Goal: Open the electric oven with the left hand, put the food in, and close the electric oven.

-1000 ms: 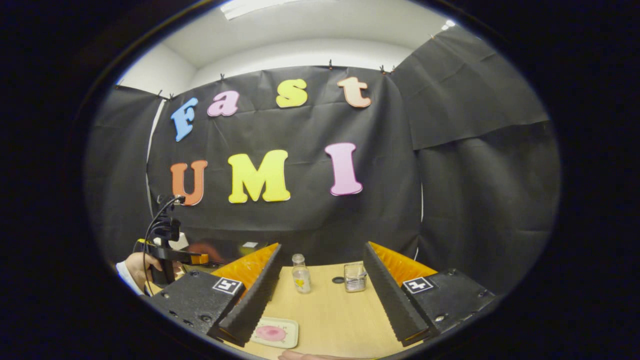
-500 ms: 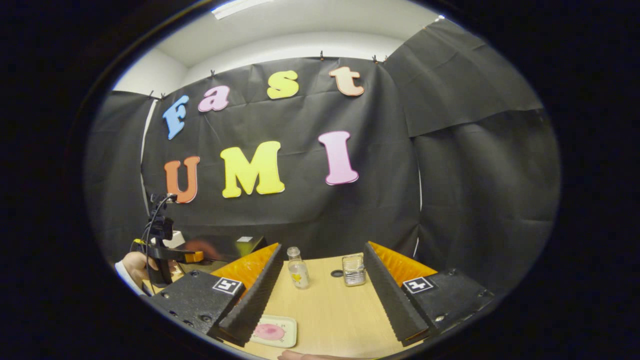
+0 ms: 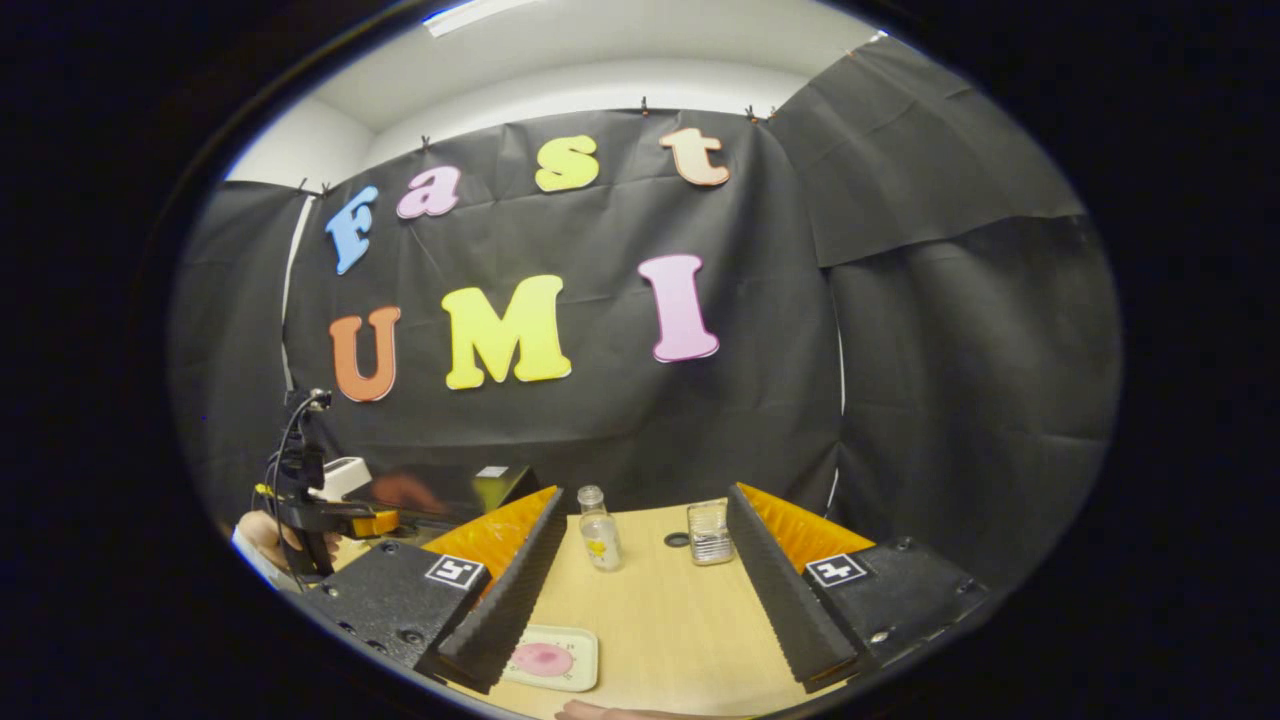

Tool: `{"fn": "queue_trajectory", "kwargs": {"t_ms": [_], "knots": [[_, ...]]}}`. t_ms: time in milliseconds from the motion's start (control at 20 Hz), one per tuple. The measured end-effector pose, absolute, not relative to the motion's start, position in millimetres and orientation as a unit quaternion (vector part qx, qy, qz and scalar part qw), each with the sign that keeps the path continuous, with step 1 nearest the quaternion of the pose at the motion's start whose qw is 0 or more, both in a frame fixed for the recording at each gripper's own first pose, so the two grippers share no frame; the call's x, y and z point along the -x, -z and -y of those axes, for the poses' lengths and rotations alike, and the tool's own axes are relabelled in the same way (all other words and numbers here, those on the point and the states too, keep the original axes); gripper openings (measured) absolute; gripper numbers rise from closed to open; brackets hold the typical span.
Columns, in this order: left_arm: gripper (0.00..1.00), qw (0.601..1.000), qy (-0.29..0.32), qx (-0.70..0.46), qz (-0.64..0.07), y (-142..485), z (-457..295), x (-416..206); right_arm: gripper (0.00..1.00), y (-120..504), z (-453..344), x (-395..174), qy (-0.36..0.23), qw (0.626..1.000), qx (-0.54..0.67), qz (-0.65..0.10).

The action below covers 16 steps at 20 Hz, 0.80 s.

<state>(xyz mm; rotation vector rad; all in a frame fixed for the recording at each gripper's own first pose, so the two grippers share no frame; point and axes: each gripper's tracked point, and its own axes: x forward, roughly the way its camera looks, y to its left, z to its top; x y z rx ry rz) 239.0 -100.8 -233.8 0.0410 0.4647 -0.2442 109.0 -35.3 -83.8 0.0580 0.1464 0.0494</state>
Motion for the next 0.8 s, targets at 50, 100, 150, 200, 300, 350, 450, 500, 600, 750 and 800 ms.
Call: {"fn": "queue_trajectory", "kwargs": {"t_ms": [50, 100, 150, 200, 300, 350, 450, 500, 600, 750, 800], "knots": [[0.94, 0.965, 0.121, -0.021, -0.231, 238.8, 102.6, -235.4, 0.99, 84.8, 34.4, -108.2, -0.025, 0.997, -0.028, -0.074], [0.94, 0.965, 0.123, -0.014, -0.232, 239.0, 101.4, -230.9, 0.99, 85.1, 33.1, -107.1, -0.025, 0.997, -0.027, -0.073], [0.95, 0.965, 0.123, -0.013, -0.229, 241.5, 99.5, -225.8, 0.99, 86.5, 31.7, -107.0, -0.025, 0.997, -0.027, -0.074], [0.94, 0.966, 0.124, -0.015, -0.227, 243.2, 98.9, -221.3, 0.99, 87.4, 30.9, -106.2, -0.026, 0.997, -0.026, -0.075], [0.95, 0.967, 0.124, -0.017, -0.223, 246.7, 97.5, -209.2, 0.99, 89.8, 29.0, -105.3, -0.027, 0.996, -0.026, -0.076], [0.94, 0.967, 0.124, -0.015, -0.223, 250.4, 96.8, -204.5, 0.99, 91.3, 27.8, -104.0, -0.027, 0.996, -0.026, -0.077], [0.95, 0.968, 0.123, -0.016, -0.219, 256.7, 95.6, -193.4, 0.99, 96.2, 25.6, -102.7, -0.029, 0.996, -0.024, -0.081], [0.94, 0.968, 0.122, -0.016, -0.217, 259.9, 95.0, -187.6, 0.99, 97.7, 24.7, -102.2, -0.030, 0.996, -0.022, -0.083], [0.95, 0.968, 0.122, -0.014, -0.217, 268.3, 93.4, -174.0, 0.99, 102.0, 22.2, -101.0, -0.031, 0.996, -0.019, -0.087], [0.94, 0.968, 0.121, -0.014, -0.220, 287.6, 91.5, -154.3, 0.99, 111.6, 19.7, -100.3, -0.033, 0.995, -0.018, -0.095], [0.94, 0.968, 0.121, -0.015, -0.221, 293.3, 91.4, -148.0, 0.99, 113.0, 19.0, -100.6, -0.034, 0.994, -0.019, -0.098]]}}
